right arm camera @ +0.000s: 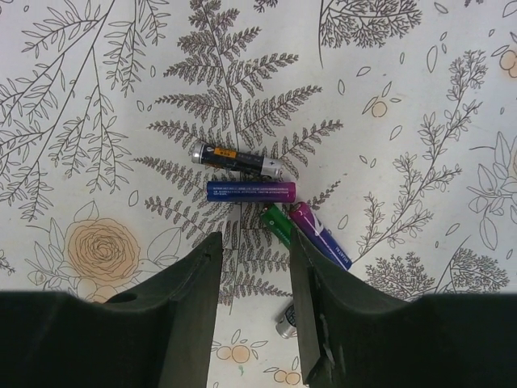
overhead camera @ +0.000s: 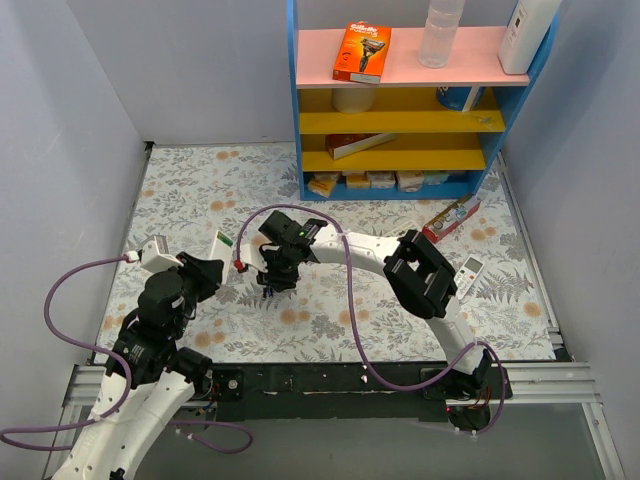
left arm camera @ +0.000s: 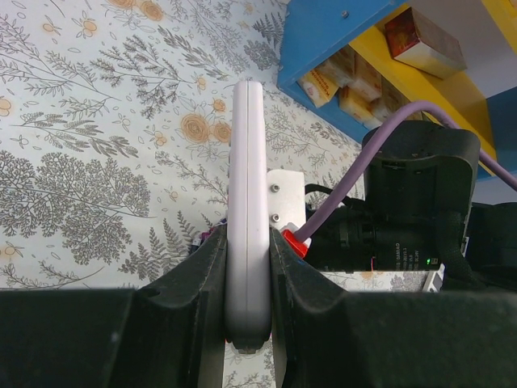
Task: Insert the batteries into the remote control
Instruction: Move the battery to the center of the board.
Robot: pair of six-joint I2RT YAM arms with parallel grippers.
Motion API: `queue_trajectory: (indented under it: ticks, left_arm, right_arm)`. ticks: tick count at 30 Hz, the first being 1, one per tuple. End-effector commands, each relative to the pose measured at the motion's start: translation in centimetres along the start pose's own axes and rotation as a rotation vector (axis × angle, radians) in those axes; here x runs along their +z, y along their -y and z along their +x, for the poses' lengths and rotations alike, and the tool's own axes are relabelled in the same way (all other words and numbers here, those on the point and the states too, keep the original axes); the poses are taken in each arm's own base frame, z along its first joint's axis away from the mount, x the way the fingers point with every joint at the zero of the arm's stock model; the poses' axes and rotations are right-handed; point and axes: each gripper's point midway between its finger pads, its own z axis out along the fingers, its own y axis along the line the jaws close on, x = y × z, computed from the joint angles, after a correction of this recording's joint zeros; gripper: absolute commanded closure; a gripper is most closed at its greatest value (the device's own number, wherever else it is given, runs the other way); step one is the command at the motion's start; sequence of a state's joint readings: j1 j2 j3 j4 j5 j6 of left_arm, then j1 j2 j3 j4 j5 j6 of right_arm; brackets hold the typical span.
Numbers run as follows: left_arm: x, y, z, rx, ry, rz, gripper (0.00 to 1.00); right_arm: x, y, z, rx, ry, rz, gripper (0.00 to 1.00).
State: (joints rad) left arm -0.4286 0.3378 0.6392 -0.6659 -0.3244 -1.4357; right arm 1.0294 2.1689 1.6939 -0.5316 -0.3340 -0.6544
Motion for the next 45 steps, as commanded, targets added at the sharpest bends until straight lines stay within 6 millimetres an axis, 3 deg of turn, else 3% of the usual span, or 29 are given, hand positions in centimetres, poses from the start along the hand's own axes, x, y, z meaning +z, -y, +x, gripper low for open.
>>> queue_trajectory:
  ticks: [1,17,26,29,30,32,38,41,42,45]
  left_arm:
    - [-0.4,1.3,-1.1,-0.008,0.019,0.044,1.0]
    - [-0.1,1.4,-0.9,-0.001,0.013,0.044,1.0]
    - [0.1,1.6,-0.6,-0.002,0.002,0.057,1.0]
    - [0.3,1.7,-0.4,-0.002,-0.003,0.067,1.0]
    - [0.3,2.0,-0.2,-0.003,-0.01,0.08,1.0]
    - [0.5,2.0,0.3,-0.006,-0.022,0.092,1.0]
    - [1.1,3.7,1.9,-0.022,-0.062,0.214,1.0]
    - [1.2,5.3,2.7,-0.009,-0.095,0.308,1.0]
    - [1.5,5.3,3.4,0.009,-0.114,0.321,1.0]
    - [2.0,6.5,5.3,0.027,-0.192,0.395,1.0]
  right_arm:
    - [0.2,0.9,-0.5,-0.019,0.006,0.009,0.55]
    - [0.9,0.5,1.1,0.003,-0.034,-0.035,0.58]
    - [-0.3,-1.6,3.5,0.065,-0.112,-0.054,0.91]
    - [-1.3,-2.9,4.7,0.116,-0.129,-0.051,0.93]
    - [-2.2,-2.9,4.1,0.125,-0.109,-0.026,0.96]
    - [-2.6,-4.2,5.7,0.209,-0.136,-0.015,0.99]
    - [-6.7,-3.8,8.7,0.541,-0.165,0.192,0.99]
    - [-9.1,-3.0,11.3,0.724,-0.194,0.365,0.99]
    - [-10.2,-2.4,13.1,0.752,-0.233,0.453,0.99]
    - [-11.0,-2.3,14.9,0.882,-0.266,0.546,0.99]
